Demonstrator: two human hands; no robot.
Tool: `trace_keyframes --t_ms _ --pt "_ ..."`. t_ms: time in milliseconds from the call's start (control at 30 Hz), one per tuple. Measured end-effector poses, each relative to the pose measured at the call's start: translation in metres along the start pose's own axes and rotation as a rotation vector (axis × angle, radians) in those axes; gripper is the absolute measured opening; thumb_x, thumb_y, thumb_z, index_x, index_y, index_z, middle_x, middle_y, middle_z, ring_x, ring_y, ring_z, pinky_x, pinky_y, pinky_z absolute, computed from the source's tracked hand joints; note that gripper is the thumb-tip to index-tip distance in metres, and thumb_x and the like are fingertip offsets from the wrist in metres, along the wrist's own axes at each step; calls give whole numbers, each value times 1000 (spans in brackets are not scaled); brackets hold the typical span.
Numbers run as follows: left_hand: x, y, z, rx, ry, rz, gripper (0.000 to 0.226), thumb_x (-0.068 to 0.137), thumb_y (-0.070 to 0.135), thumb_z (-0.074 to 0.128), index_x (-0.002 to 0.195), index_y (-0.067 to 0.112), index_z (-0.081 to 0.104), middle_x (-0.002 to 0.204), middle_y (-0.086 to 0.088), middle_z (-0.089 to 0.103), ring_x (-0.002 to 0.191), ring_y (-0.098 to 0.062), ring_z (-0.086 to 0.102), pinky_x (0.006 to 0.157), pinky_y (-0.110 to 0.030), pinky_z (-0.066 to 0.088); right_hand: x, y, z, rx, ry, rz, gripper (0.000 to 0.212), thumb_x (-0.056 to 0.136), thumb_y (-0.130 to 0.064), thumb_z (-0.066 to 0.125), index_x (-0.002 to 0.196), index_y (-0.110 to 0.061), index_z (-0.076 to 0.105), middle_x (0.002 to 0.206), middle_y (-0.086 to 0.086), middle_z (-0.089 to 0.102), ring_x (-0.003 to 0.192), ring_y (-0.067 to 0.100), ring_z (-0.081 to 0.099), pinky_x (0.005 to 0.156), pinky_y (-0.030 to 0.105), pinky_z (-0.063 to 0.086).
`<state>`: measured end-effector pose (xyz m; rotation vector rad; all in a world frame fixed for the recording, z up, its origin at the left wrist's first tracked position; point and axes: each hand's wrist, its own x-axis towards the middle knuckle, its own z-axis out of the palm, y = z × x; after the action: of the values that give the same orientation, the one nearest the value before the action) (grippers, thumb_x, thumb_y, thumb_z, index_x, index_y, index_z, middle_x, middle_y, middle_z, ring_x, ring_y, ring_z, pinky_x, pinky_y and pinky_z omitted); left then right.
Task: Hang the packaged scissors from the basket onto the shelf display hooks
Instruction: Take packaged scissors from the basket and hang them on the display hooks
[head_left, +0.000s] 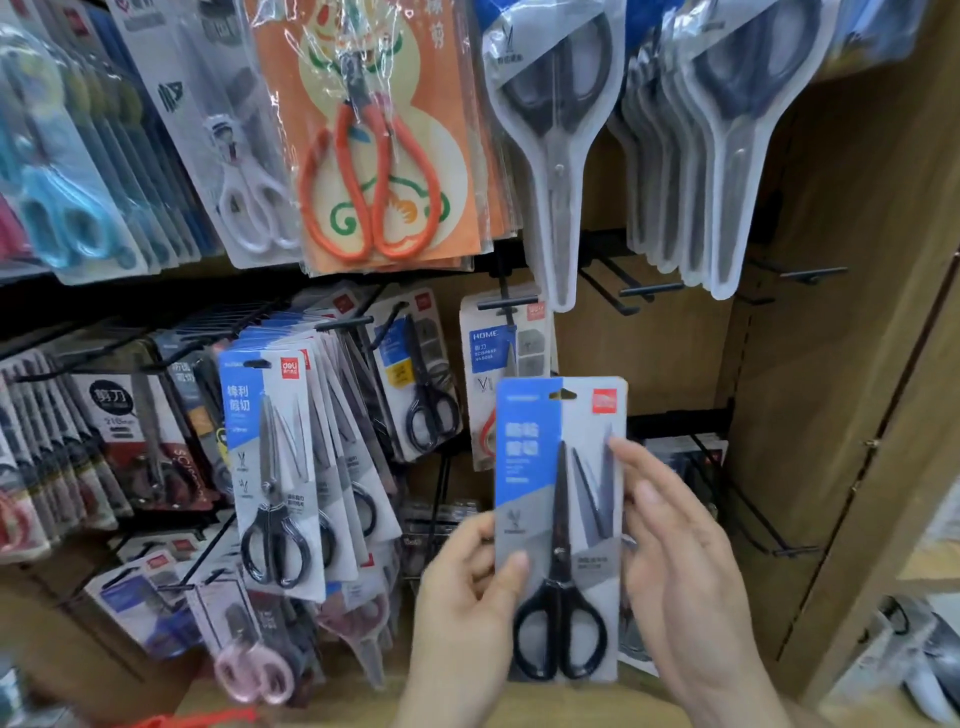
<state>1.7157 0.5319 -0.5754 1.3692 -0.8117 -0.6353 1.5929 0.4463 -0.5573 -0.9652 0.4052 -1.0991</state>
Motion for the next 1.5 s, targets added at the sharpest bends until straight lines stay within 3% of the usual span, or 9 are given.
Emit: trace_keyframes --t_ms 167,467,633,800,1033,1133,1233,1400,1500 --pt "18 21 -5 -53 79 56 26 95 -6 53 108 13 65 90 -7 78 83 -20 75 69 -27 60 -1 8 -2 -163 -118 -11 79 53 -69 83 126 -47 62 128 -4 68 118 20 65 93 33 57" --pt "29 31 -6 -44 41 98 30 97 -3 53 112 20 64 92 -4 79 87 -20 76 72 -29 61 -1 11 2 -199 -139 39 92 51 -68 84 132 -35 56 124 -3 70 116 16 66 98 32 54" --pt "38 29 -5 -32 22 67 27 98 5 55 117 22 63 93 -5 79 90 -23 75 82 -42 59 1 14 -1 -287 -134 146 50 94 -25 65 137 -40 45 110 -1 76 104 19 72 95 48 54" --pt "51 15 -9 63 43 96 46 98 13 58 137 31 42 100 0 77 93 -20 74 88 -44 57 6 30 -2 -410 -77 357 24 100 -26 54 121 -36 60 94 -1 75 61 29 69 48 30 55" --pt "42 -1 -31 315 -161 60 62 92 3 65 135 46 49 97 15 72 82 -11 71 73 -25 56 23 45 8 -396 64 300 17 100 -24 54 109 -20 69 89 9 77 59 23 69 54 30 58" --pt "59 -2 -30 401 -128 87 70 91 9 68 130 62 45 91 -11 71 78 -36 66 74 -46 56 31 48 14 -363 149 296 18 99 -25 57 107 -16 71 88 9 77 61 21 70 55 29 58" --pt "81 -3 -22 485 -105 107 70 90 14 68 140 55 40 90 -20 67 60 -31 52 58 -38 49 47 44 20 -337 242 270 13 98 -25 60 99 -17 69 88 9 76 60 20 71 53 25 57" --pt "123 -1 -13 618 -64 116 72 94 16 65 154 32 29 142 -4 56 128 -20 55 106 -28 43 74 42 33 -196 233 289 35 101 -21 56 134 -13 52 114 15 69 85 24 73 72 29 60" --pt "128 -3 -14 713 -105 89 71 99 17 55 157 30 17 147 -9 50 125 -27 55 96 -24 42 68 48 35 -198 197 289 63 100 -14 54 153 -32 25 133 22 56 109 24 64 98 38 51"
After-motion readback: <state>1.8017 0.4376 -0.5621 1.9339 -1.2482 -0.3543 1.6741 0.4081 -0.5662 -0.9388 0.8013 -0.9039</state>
